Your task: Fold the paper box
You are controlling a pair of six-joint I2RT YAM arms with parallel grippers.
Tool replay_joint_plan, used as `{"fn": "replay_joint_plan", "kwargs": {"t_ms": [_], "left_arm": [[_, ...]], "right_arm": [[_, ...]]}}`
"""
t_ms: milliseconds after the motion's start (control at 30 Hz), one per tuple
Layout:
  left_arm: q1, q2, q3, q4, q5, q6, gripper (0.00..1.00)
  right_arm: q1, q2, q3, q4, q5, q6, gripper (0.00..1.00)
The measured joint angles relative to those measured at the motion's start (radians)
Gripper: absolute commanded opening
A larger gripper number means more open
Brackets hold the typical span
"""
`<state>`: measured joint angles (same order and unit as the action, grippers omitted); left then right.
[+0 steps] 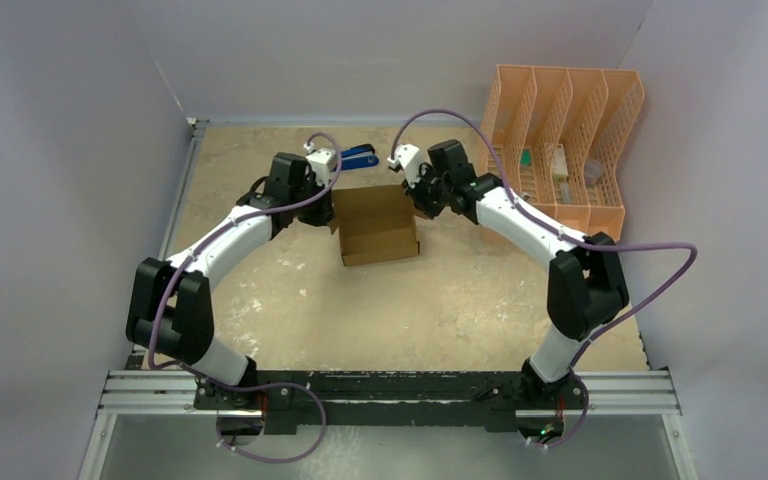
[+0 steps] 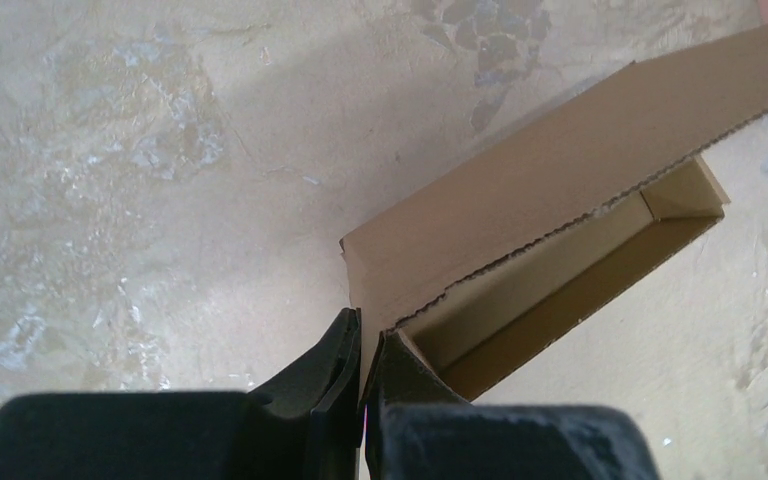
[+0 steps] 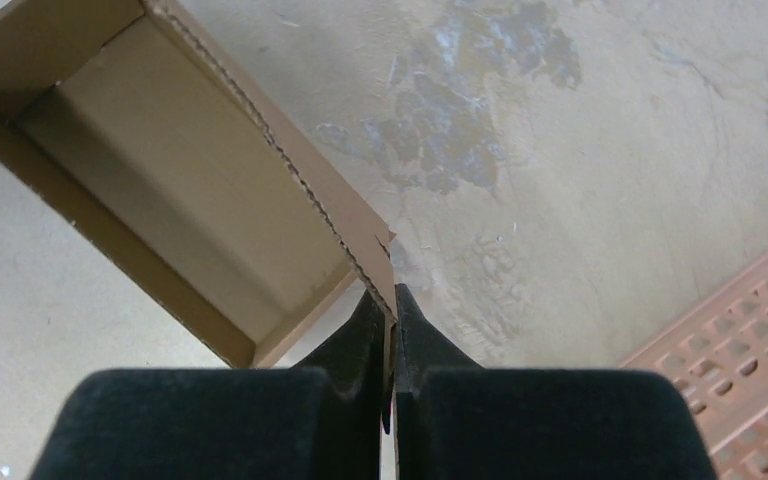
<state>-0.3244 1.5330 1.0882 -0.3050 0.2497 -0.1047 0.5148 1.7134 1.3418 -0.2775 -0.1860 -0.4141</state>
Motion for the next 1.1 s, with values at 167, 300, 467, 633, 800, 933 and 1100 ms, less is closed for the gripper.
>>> {"fn": "replay_joint_plan", "kwargs": {"t_ms": [167, 300, 467, 633, 800, 933, 1100], "left_arm": [[-0.018, 0.000, 0.000, 0.005, -0.075, -0.157, 0.00], [-0.018, 0.000, 0.000, 0.003, -0.132, -0.282, 0.00], [-0.018, 0.000, -0.004, 0.005, -0.212, -0.443, 0.00], [-0.032, 0.000, -0.020, 0.032, -0.264, -0.558, 0.00], [-0.053, -0.026, -0.058, 0.065, -0.304, -0.621, 0.00], [-0.060, -0.051, -0.078, 0.069, -0.326, -0.654, 0.00], [-0.064, -0.067, -0.100, 0.073, -0.358, -0.690, 0.00]], "right_arm": [[0.041, 0.006, 0.020, -0.003, 0.114, 0.101, 0.00], [0.092, 0.024, 0.049, -0.004, 0.220, 0.168, 0.00], [0.155, 0.051, 0.079, -0.008, 0.343, 0.260, 0.00], [0.183, 0.063, 0.091, -0.009, 0.424, 0.370, 0.00], [0.186, 0.067, 0.092, -0.016, 0.449, 0.447, 0.00], [0.190, 0.078, 0.129, -0.056, 0.449, 0.494, 0.00], [0.194, 0.126, 0.214, -0.151, 0.440, 0.572, 0.00]]}}
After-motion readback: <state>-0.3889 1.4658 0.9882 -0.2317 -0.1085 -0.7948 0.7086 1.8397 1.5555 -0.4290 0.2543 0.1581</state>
